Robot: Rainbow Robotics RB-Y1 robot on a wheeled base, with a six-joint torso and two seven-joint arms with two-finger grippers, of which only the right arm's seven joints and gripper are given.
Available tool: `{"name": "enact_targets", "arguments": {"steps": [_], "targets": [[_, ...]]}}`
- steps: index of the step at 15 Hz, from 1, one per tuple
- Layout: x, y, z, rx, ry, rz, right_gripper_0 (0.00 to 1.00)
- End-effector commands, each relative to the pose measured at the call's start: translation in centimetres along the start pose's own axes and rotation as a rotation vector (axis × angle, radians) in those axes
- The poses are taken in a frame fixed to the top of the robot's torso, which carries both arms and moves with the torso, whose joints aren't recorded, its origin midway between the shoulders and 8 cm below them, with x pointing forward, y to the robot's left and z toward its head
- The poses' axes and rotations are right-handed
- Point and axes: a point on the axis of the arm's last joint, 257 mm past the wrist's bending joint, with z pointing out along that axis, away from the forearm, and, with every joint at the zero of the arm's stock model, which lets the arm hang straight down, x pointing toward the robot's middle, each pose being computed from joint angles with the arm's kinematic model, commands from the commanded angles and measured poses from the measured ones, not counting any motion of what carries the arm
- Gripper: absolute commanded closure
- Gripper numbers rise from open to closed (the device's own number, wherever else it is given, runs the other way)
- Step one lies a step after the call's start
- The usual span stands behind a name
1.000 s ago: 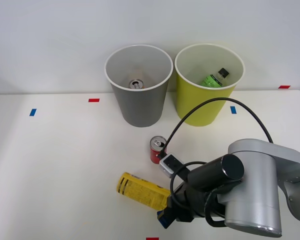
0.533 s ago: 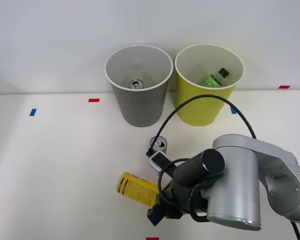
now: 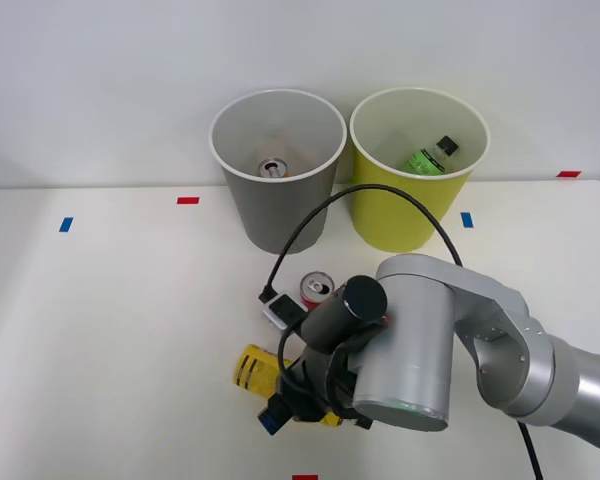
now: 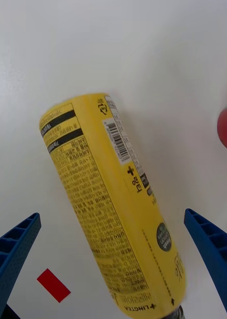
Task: Put cans in the gray bin, plastic bottles in the light green bin
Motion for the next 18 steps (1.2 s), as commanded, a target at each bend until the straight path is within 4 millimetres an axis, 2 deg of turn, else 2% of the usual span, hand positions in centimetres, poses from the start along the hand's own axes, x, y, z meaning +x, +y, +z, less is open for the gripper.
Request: {"name": "enact_targets", "arguments": {"steps": [1,6,12,18], "targets": [[-0.3,-0.1,0.0,0.017,0.01,-0.035,0.0],[-1.5,0.9,0.7,0.013,0.057,-0.065,0.0],[-3.3,0.7,2.0,0.025,0.083,-0.102,0.0],[-2.9,0.5,3.1,0.069,0.095,-0.172,0.0]]}}
